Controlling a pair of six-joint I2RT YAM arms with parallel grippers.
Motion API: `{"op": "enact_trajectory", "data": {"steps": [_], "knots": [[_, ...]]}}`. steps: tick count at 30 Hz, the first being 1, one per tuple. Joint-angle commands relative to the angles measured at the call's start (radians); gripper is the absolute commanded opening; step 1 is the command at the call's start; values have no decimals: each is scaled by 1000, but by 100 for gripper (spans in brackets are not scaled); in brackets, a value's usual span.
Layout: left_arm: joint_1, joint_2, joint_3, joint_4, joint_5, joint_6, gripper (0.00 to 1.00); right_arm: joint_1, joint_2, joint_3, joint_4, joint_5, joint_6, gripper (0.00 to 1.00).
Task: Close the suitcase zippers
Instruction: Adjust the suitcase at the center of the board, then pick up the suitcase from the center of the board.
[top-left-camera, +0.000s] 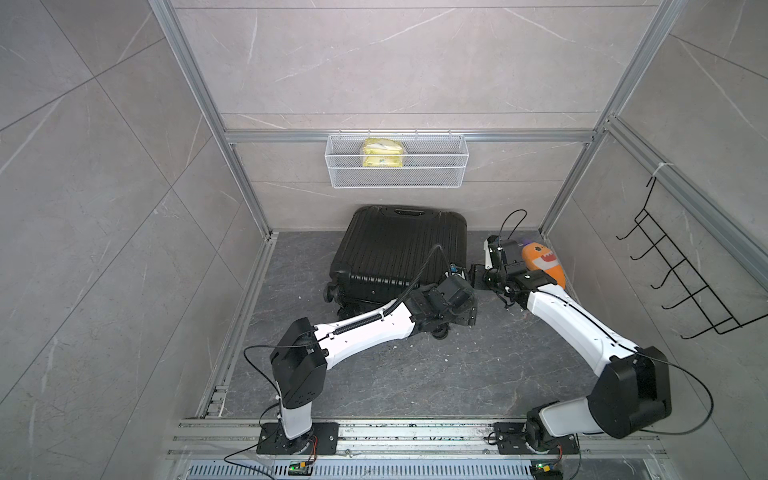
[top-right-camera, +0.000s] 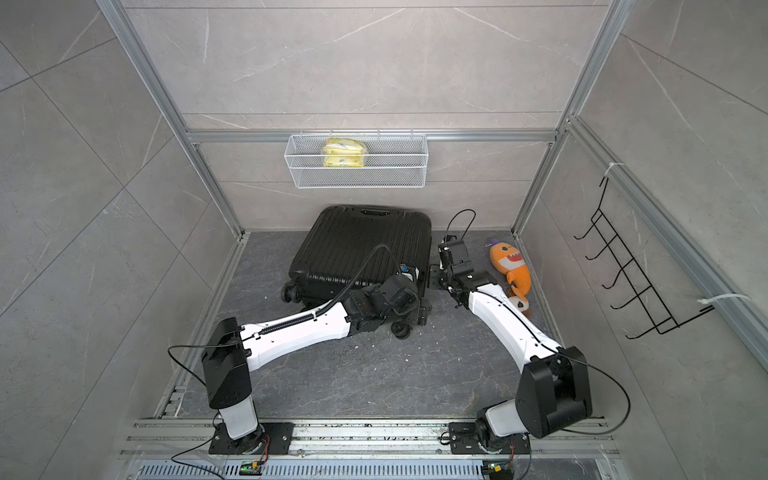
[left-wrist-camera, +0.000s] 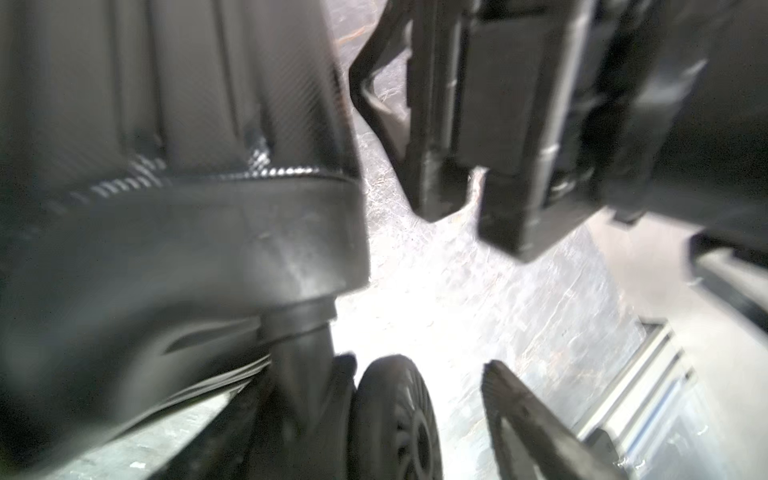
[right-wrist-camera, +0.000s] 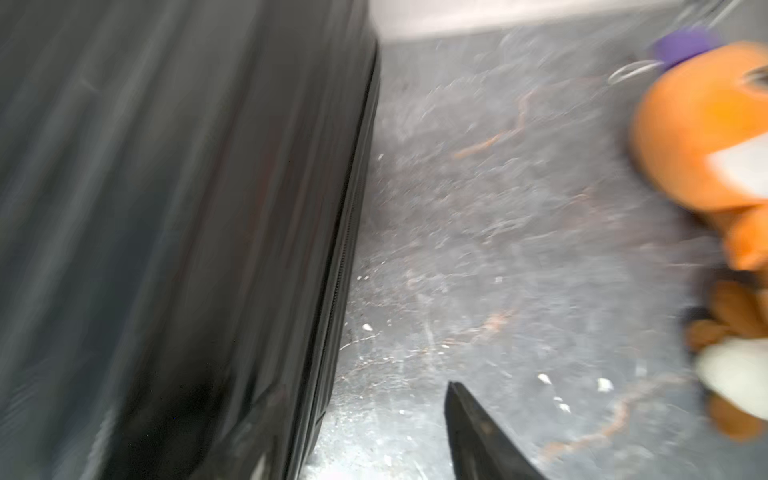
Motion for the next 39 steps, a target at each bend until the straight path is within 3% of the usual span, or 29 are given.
{"op": "enact_trajectory", "data": {"steps": [1,8,12,16,19,21,28,39], "knots": [[-5,-155,41,-70,-10,153,85,-4,-124,-63,-49,45,-11,68],[129,-410,-46,-393,-165,235,85,-2,-346,-229,-73,-76,-16,73],[331,-590,-144,-537,-195,288,87,6,-471,-299,-75,-185,-28,73],[609,-724,-284,-514,-38,414,95,56,-565,-350,-60,-221,-17,73],[787,-716,-339,-487,160,490,97,91,-600,-368,-55,-222,-16,73],[853,-676,-342,-482,219,508,97,106,-608,-374,-54,-233,-17,74],[922,-529,-331,-408,272,528,96,163,-630,-427,-21,-258,-5,74],[928,-392,-326,-281,362,426,78,234,-639,-589,153,-235,14,73]]}}
